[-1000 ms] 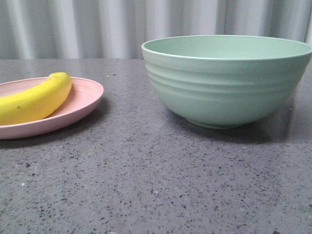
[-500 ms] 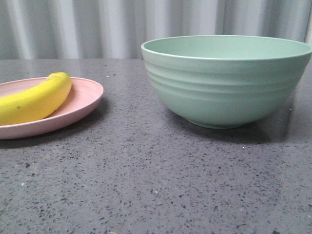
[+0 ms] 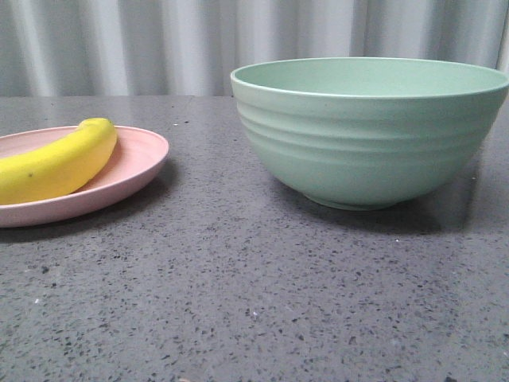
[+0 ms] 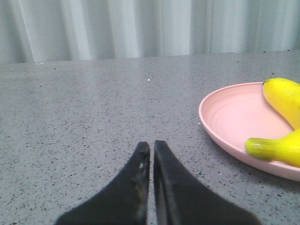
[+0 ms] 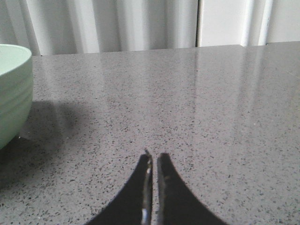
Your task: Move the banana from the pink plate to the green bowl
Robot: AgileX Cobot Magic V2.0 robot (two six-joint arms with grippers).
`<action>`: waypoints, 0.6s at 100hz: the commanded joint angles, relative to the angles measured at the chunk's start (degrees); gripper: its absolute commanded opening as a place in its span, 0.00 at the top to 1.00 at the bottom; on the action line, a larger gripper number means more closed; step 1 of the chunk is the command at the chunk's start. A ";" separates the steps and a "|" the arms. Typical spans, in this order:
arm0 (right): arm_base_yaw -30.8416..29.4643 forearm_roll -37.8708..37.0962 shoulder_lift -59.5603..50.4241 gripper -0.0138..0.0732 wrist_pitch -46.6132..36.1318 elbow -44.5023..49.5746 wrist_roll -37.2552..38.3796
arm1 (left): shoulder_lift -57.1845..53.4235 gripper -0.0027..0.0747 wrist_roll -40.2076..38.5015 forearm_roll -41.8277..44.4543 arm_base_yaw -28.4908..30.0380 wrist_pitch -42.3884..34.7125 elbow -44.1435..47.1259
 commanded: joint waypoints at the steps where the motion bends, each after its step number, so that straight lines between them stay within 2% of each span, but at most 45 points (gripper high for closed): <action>1: -0.28 -0.07 -1.25 0.92 -5.33 1.20 -0.08 | -1.67 0.99 -0.51 -0.52 -0.25 -4.70 0.50; 36: -0.28 -0.07 -1.25 0.92 -5.37 1.20 -0.08 | -1.67 0.99 -0.51 -0.61 -0.25 -5.02 0.50; 50: -0.28 -0.07 -1.25 0.92 -4.63 -0.93 -0.08 | -1.67 0.99 -0.51 -6.12 -0.25 -6.44 -0.16; 60: -0.28 -0.07 -1.25 0.92 -1.79 -3.73 -0.08 | -1.44 0.99 -0.51 -6.24 -0.25 -5.73 -1.94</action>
